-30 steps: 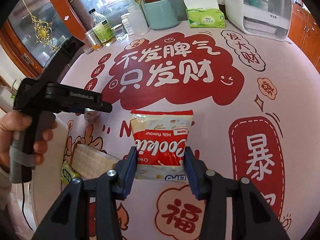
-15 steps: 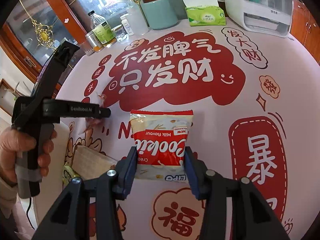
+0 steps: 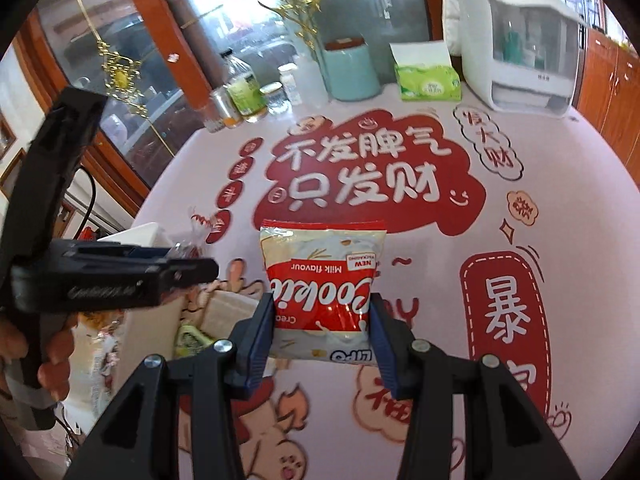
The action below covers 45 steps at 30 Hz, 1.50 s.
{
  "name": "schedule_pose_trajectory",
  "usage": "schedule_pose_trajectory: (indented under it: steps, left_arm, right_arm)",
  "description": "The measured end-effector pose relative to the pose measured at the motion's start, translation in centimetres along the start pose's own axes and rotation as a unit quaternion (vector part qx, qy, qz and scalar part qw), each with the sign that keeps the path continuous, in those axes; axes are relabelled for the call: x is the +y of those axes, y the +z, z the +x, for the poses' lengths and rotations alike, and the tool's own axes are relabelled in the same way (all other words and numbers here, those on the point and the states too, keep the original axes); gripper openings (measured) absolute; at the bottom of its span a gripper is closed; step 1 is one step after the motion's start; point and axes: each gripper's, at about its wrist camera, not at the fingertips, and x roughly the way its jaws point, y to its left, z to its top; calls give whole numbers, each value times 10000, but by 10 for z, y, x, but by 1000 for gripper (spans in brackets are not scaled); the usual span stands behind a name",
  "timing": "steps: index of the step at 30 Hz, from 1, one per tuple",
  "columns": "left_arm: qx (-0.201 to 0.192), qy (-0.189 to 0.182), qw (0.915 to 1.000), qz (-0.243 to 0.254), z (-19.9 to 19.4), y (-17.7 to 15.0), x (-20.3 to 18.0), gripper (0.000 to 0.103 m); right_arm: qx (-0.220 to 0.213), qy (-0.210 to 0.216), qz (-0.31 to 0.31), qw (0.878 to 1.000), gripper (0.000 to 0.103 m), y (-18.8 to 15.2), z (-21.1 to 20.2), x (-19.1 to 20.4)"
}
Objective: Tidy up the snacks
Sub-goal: 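Carry the Coolies bag and nut bag over the white tray and release both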
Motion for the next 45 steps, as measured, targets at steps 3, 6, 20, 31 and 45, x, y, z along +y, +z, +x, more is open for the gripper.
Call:
schedule_pose_trajectory:
  steps: [3, 6, 20, 31, 45]
  left_arm:
    - [-202, -147, 9996, 152, -30, -21, 1, 43]
    - [-420, -191, 9987, 200, -61, -47, 13, 43]
    - [-1127, 336, 9917, -512, -156, -164, 140, 43]
    - [-1256, 494, 9899, -433, -174, -201, 175, 43]
    - [-1089, 537, 9918, -392, -167, -205, 182, 91]
  right_arm:
    - [-104, 0, -68, 9999, 46, -4, -17, 20]
    - [-220, 42, -149, 9996, 46, -10, -34, 47]
    - [-493, 580, -853, 9934, 46, -37, -68, 202]
    - [-599, 735, -1286, 9872, 46, -43, -74, 282]
    - [-401, 737, -1036, 9911, 60, -20, -54, 302]
